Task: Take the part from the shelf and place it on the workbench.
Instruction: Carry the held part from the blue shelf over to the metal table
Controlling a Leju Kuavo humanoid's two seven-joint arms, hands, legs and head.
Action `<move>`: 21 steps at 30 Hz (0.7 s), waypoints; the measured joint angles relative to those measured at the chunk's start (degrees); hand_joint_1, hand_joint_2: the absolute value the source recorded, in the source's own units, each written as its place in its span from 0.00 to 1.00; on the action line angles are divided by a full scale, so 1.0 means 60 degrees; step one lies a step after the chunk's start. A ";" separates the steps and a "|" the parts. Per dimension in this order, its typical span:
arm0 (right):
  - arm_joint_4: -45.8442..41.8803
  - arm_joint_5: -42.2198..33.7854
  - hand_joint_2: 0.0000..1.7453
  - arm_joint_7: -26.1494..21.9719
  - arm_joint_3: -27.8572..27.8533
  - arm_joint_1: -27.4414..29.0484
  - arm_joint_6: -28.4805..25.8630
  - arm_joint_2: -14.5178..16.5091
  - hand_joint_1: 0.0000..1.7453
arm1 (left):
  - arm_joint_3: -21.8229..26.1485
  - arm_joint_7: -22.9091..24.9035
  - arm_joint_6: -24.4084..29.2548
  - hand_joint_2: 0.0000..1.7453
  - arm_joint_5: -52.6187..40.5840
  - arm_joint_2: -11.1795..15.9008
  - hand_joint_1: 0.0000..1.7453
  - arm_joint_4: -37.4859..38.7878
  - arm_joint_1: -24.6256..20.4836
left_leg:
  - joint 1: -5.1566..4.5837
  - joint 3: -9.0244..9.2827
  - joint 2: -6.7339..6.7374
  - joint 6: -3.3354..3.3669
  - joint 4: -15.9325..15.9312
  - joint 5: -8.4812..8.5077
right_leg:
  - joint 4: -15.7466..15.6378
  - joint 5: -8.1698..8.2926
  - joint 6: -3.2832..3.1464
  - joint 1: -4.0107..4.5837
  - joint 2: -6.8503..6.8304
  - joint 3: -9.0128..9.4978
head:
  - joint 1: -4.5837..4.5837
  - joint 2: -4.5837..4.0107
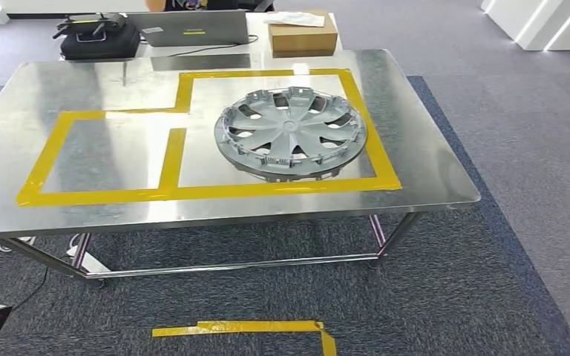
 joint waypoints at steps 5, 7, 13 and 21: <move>0.0005 -0.0001 0.00 -0.0005 0.0000 -0.0006 0.0000 0.0000 0.00 | 0.0002 -0.0009 -0.0043 1.00 -0.0037 0.0001 1.00 0.0043 -0.0070 | 0.0004 0.0149 0.0009 -0.0228 0.0015 -0.0158 | -0.1270 0.0423 -0.0271 0.0083 0.0010 0.0489 | -0.0063 -0.0001; 0.0004 0.0000 0.00 -0.0005 0.0001 0.0020 0.0001 0.0007 0.00 | 0.0000 -0.0023 -0.0063 1.00 -0.0080 0.0010 1.00 0.0052 -0.0091 | 0.0001 0.0078 0.0015 -0.0314 0.0327 -0.0165 | -0.1343 0.0411 -0.0385 0.0031 0.0010 0.0680 | -0.0096 0.0000; 0.0004 -0.0078 0.00 -0.0002 -0.0001 -0.0012 -0.0002 0.0010 0.00 | 0.0000 -0.0022 -0.0300 1.00 -0.0173 0.0055 1.00 0.0141 -0.0195 | 0.0094 -0.1646 0.0035 -0.0542 0.2562 -0.0829 | -0.1444 0.0095 -0.0502 -0.0011 0.0023 0.1187 | -0.0179 0.0000; 0.0004 -0.0087 0.00 0.0017 0.0000 -0.0040 0.0012 0.0008 0.00 | 0.0033 0.0632 -0.0964 1.00 -0.0396 0.0373 1.00 0.0504 -0.0411 | 0.0041 -0.1294 0.0070 -0.0230 0.0536 0.0686 | -0.1423 -0.0472 -0.0154 0.0042 0.0017 0.1607 | -0.0214 0.0001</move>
